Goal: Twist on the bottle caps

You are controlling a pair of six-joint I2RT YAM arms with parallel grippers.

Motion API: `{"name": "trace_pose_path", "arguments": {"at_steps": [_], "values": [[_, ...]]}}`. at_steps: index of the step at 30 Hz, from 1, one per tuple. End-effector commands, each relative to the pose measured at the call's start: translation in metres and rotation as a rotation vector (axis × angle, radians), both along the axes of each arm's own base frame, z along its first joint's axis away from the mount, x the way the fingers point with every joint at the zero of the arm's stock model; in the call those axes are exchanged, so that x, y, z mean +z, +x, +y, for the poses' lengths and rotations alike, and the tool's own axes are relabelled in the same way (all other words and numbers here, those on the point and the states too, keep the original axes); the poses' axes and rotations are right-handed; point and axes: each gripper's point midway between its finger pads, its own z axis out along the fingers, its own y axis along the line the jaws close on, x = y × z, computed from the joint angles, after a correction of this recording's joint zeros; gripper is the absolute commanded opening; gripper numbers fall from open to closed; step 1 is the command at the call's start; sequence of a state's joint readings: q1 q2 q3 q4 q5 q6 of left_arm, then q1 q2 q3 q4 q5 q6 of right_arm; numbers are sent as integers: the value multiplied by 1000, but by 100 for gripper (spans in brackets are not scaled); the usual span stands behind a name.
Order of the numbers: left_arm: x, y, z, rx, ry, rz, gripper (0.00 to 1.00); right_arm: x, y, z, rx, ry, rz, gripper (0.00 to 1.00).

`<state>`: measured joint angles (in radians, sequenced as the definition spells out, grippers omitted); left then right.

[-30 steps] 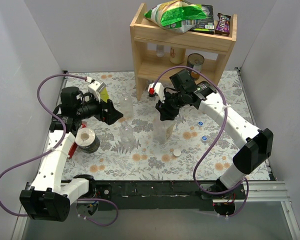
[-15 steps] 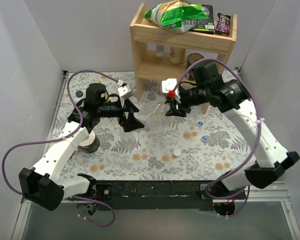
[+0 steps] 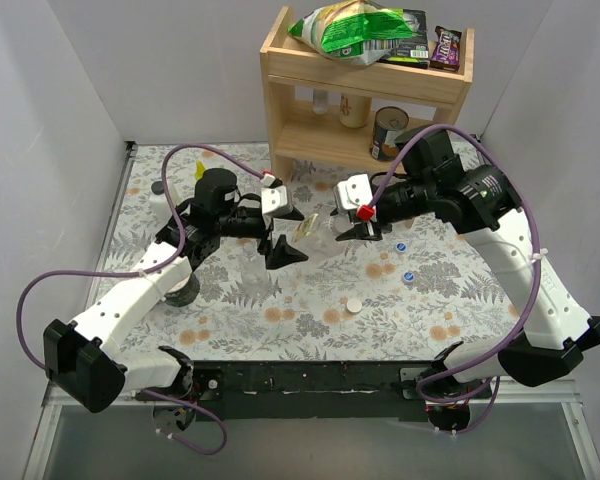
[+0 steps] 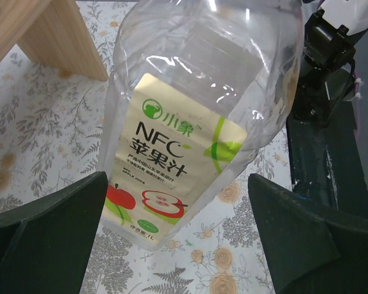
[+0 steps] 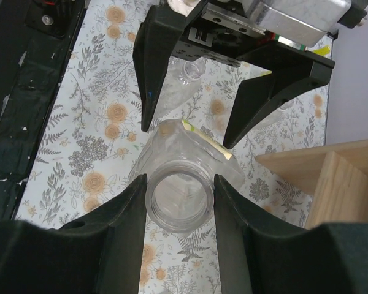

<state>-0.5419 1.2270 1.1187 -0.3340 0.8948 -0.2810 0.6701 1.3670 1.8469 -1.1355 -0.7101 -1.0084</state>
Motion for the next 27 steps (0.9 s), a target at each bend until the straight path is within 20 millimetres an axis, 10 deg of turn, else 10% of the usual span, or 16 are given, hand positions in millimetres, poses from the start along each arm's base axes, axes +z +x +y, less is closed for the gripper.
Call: {"name": "trace_pose_path", "arguments": {"at_steps": [1,10,16,27], "values": [[-2,-3,-12,-38,-2,-84,98,11,-13,0,65,39,-65,6],[-26,9,-16,-32,50,-259,98,4,-23,-2,98,6,-60,1],[-10,60,12,411,32,-169,98,2,35,-2,-360,104,29,1],[-8,28,35,477,-24,-135,98,29,104,-30,-1032,422,290,1]]}}
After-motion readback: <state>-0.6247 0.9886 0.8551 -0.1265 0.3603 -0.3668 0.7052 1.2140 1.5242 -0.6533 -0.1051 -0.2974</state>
